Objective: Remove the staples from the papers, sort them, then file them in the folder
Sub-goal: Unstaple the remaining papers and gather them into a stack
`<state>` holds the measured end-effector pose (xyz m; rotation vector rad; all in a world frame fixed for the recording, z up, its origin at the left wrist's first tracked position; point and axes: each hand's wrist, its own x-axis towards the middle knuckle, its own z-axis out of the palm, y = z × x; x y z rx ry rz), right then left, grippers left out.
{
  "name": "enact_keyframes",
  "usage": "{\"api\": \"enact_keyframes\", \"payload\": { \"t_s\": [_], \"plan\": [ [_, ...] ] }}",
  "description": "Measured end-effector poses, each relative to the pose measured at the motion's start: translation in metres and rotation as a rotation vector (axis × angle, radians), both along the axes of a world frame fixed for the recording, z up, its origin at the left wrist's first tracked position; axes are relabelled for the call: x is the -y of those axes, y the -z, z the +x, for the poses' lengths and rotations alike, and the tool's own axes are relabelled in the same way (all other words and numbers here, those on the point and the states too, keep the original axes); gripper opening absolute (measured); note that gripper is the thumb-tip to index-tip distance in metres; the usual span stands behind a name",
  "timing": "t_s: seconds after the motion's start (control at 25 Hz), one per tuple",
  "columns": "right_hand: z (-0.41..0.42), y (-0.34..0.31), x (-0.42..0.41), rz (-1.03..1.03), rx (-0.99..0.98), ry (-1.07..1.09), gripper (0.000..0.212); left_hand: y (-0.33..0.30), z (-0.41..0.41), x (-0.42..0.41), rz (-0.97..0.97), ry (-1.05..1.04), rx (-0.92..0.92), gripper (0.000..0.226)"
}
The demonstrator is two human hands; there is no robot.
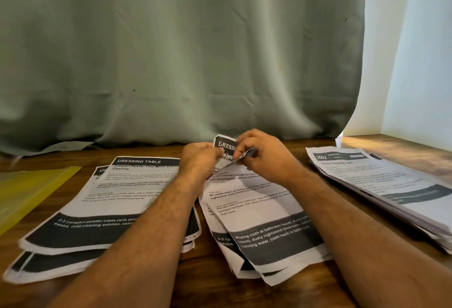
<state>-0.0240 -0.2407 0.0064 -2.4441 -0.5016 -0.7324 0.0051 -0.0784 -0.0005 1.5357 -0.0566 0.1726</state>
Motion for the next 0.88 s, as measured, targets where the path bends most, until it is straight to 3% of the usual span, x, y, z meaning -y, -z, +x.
{"api": "enact_keyframes", "payload": {
  "t_s": [0.16, 0.36, 0.76, 0.88],
  "plan": [
    [-0.003, 0.0, -0.001, 0.032, -0.062, -0.049, 0.024, -0.001, 0.002, -0.003, 0.004, -0.128, 0.055, 0.012],
    [-0.006, -0.003, 0.0, -0.026, -0.053, -0.013, 0.017, -0.004, 0.007, -0.016, -0.08, -0.315, 0.13, 0.014],
    [-0.003, -0.002, 0.003, -0.066, -0.026, -0.024, 0.018, -0.006, 0.009, -0.019, -0.129, -0.313, 0.147, 0.019],
    [-0.001, -0.001, 0.003, -0.074, -0.032, 0.002, 0.017, -0.007, 0.001, -0.021, -0.129, -0.212, 0.08, 0.005]
  ]
}}
